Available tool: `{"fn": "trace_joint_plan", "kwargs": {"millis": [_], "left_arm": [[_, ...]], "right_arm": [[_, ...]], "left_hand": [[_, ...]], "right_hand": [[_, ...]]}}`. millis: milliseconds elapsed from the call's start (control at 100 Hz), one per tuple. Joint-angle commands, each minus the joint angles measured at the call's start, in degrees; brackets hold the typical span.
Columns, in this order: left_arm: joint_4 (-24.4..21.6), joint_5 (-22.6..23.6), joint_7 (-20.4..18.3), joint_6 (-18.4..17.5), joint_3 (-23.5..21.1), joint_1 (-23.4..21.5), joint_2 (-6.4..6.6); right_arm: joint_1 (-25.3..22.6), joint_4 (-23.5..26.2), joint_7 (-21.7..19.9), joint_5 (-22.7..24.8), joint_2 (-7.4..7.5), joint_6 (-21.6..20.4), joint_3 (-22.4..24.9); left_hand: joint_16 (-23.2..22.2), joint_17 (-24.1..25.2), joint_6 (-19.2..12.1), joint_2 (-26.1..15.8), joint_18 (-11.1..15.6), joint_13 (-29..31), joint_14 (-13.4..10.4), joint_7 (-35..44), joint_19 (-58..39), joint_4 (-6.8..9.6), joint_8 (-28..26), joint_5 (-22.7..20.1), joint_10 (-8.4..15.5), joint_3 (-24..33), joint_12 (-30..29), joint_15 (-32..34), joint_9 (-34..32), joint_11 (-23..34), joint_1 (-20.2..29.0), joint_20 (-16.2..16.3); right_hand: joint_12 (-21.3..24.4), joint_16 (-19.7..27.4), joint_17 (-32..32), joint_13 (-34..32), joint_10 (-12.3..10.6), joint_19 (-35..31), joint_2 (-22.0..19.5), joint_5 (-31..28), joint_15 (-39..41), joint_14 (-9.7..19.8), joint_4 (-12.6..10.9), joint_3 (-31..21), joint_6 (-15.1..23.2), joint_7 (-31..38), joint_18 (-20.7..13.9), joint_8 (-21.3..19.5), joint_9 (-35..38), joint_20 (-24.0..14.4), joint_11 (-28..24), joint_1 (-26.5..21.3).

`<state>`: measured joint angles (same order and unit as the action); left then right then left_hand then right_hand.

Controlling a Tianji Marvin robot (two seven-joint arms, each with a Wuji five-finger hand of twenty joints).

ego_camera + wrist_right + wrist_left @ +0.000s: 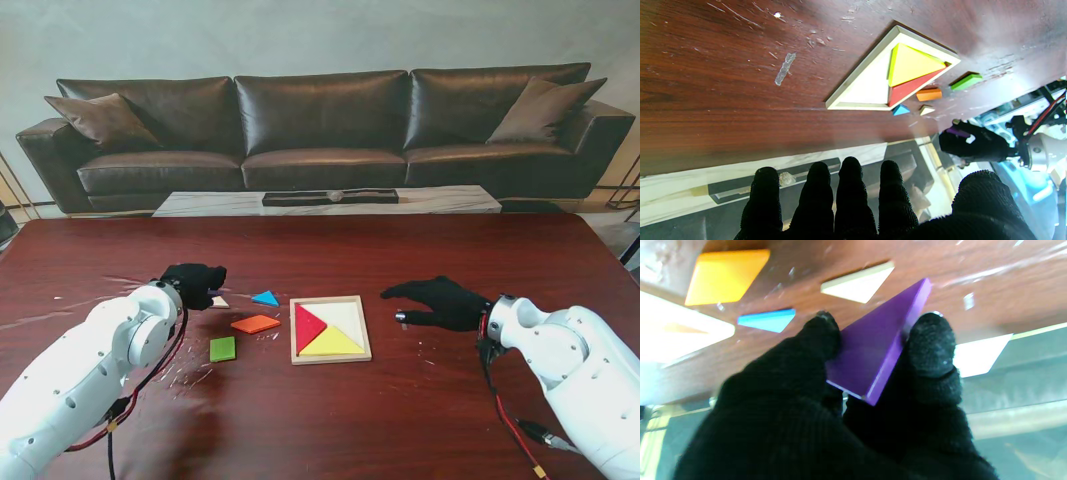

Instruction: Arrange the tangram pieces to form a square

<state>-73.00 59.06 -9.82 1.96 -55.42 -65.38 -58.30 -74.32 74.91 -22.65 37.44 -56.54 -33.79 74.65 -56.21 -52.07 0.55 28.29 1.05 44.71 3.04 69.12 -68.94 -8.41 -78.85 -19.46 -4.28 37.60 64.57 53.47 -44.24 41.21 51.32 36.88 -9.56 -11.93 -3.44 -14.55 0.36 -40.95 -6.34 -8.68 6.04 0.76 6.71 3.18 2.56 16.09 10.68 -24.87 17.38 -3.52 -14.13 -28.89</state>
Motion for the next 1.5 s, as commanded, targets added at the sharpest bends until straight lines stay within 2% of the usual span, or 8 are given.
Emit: {"fn": "trace_joint_plan", "kwargs": {"millis": [0, 250, 440, 600, 770, 1070, 1220, 1490], "left_arm": [[-0.37, -0.52, 0.28, -1.20, 0.88, 2.37, -1.03], [5.48, -6.98, 2.68, -5.48, 10.16, 11.26, -2.52], [13.58, -13.86, 6.26, -9.26, 20.22, 19.32, -5.19], [22.44, -20.51, 9.45, -13.90, 29.11, 25.79, -9.35], [32.79, -25.76, 12.59, -20.20, 36.61, 30.84, -15.42], [46.83, -30.61, 15.01, -29.50, 42.87, 34.21, -24.74], [51.45, -31.97, 14.81, -32.33, 44.47, 34.24, -27.65], [55.76, -32.63, 13.97, -35.42, 46.76, 34.08, -30.39]], "right_arm": [[-0.42, 0.56, 0.14, 0.32, -0.05, -0.48, -0.09], [-1.62, 1.82, -0.40, 0.54, 0.14, -1.17, 1.09], [-2.64, 2.95, -0.62, 0.74, 0.18, -1.15, 2.36], [-3.20, 3.41, -0.62, 0.89, 0.19, -1.14, 2.99], [-3.96, 4.04, -0.83, 0.96, 0.24, -1.08, 3.70], [-5.50, 5.16, -0.82, 1.34, 0.23, -0.86, 5.26], [-6.05, 5.54, -0.57, 1.45, 0.18, -0.83, 5.70], [-6.21, 5.77, -0.58, 1.47, 0.15, -0.52, 5.53]], "left_hand": [[-0.45, -1.74, -1.63, 0.09, 1.62, 1.60, -0.32, 2.50, -0.91, -0.18, 0.43, -1.86, 0.92, -0.61, 1.57, -0.64, -1.66, -0.32, 2.15, 1.36], [-0.51, -2.09, -1.90, 0.00, 1.85, 2.04, -0.48, 2.58, -0.75, -0.11, 0.77, -1.97, 0.99, -0.98, 1.70, -1.10, -2.13, -0.88, 1.96, 1.73], [-0.64, -2.30, -2.06, 0.03, 2.02, 2.24, -0.54, 2.64, -0.67, -0.03, 0.91, -1.98, 0.99, -1.18, 1.95, -1.37, -2.22, -1.16, 1.97, 1.98], [-0.75, -2.34, -2.11, -0.02, 2.06, 2.40, -0.55, 2.65, -0.61, -0.01, 1.01, -1.99, 0.99, -1.33, 2.07, -1.45, -2.27, -1.29, 1.92, 2.12], [-0.83, -2.44, -2.11, -0.06, 2.05, 2.43, -0.56, 2.65, -0.56, 0.03, 1.09, -1.99, 0.99, -1.37, 2.15, -1.53, -2.30, -1.37, 1.95, 2.21], [-0.97, -2.46, -2.08, -0.20, 2.03, 2.37, -0.52, 2.63, -0.45, 0.05, 1.28, -1.94, 0.97, -1.52, 2.24, -1.66, -2.32, -1.51, 2.00, 2.33], [-1.45, -2.29, -2.07, -0.69, 2.06, 1.75, -0.43, 2.46, -0.16, 0.37, 1.70, -1.32, -0.08, -2.90, 2.93, -1.78, -1.64, -2.31, 2.83, 2.52], [-2.20, -1.81, -2.39, -3.06, 1.98, 0.83, -0.04, 2.03, 0.67, 1.98, 8.06, 0.40, -1.00, -8.67, 0.78, -1.72, -0.99, -7.72, 6.23, 3.26]], "right_hand": [[-0.63, -0.11, -0.09, -0.38, -0.04, -0.57, 0.22, 1.02, -0.26, 0.53, -1.46, 0.00, 1.31, 0.52, -0.01, 0.62, 0.54, 0.74, -0.72, -0.71], [-0.64, -0.10, -0.06, -0.33, -0.05, -0.56, 0.24, 1.00, -0.26, 0.53, -1.46, 0.00, 1.32, 0.57, -0.07, 0.63, 0.56, 0.73, -0.74, -0.66], [-0.65, -0.11, -0.03, -0.41, -0.06, -0.56, 0.19, 0.95, -0.21, 0.50, -1.46, -0.01, 1.32, 0.62, -0.07, 0.64, 0.61, 0.72, -0.75, -0.64], [-0.65, -0.10, -0.02, -0.40, -0.05, -0.56, 0.17, 0.91, -0.22, 0.53, -1.45, 0.01, 1.32, 0.66, -0.08, 0.64, 0.62, 0.71, -0.76, -0.59], [-0.65, -0.09, 0.01, -0.42, -0.09, -0.57, 0.11, 0.94, -0.21, 0.55, -1.45, 0.01, 1.29, 0.66, -0.10, 0.66, 0.62, 0.70, -0.75, -0.54], [-0.65, -0.08, 0.03, -0.40, -0.08, -0.56, 0.07, 0.90, -0.21, 0.49, -1.45, 0.01, 1.22, 0.69, -0.11, 0.67, 0.58, 0.69, -0.74, -0.51], [-0.66, -0.08, 0.03, -0.42, -0.17, -0.56, 0.03, 0.85, -0.20, 0.56, -1.45, 0.00, 0.97, 0.71, -0.12, 0.68, 0.61, 0.69, -0.76, -0.52], [-0.64, -0.08, 0.06, -0.36, -0.09, -0.56, -0.03, 0.83, -0.18, 0.66, -1.45, 0.00, 1.00, 0.69, -0.14, 0.71, 0.55, 0.67, -0.73, -0.49]]}}
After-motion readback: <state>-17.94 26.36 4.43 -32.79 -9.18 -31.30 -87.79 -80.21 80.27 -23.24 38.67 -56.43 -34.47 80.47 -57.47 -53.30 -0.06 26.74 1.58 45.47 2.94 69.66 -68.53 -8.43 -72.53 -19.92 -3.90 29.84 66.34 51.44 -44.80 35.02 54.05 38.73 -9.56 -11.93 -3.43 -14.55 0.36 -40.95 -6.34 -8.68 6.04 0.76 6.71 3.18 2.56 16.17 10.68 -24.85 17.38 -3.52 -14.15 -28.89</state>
